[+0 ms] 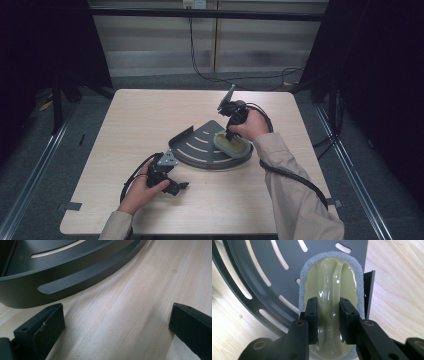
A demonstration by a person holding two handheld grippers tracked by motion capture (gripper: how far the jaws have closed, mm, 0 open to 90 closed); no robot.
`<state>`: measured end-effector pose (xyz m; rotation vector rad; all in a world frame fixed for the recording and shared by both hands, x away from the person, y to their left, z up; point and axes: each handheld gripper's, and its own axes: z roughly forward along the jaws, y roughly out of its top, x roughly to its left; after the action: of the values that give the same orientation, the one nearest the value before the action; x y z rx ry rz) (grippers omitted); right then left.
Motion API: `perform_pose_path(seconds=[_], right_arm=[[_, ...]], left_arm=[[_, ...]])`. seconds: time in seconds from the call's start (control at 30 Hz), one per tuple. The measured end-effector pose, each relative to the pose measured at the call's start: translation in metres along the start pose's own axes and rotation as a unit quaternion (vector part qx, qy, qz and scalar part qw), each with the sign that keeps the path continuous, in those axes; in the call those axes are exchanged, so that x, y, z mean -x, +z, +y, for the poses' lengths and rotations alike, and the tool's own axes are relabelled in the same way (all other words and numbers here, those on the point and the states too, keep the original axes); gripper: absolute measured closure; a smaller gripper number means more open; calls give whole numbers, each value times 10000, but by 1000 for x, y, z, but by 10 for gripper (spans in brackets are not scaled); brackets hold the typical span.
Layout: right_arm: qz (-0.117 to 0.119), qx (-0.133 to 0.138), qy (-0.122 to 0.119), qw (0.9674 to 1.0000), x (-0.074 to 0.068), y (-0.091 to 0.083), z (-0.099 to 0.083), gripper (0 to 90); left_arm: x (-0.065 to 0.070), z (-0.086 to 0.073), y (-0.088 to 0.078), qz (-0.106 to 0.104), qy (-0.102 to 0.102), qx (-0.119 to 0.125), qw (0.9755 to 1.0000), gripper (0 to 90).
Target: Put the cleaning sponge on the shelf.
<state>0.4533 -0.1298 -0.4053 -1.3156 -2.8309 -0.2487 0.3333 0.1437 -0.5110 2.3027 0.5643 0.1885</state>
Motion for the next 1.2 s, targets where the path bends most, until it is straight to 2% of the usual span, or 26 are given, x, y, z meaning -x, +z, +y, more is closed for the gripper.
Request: perform_pose_path(seconds=[0.93,1.2], right_arm=[[84,65,45,9999,-1,3,1,711],[135,47,86,9999,2,15,-6,709]], left_arm=[[0,0,0,4,5,-8,10000,0],[0,0,0,10,4,-13,10000,0]])
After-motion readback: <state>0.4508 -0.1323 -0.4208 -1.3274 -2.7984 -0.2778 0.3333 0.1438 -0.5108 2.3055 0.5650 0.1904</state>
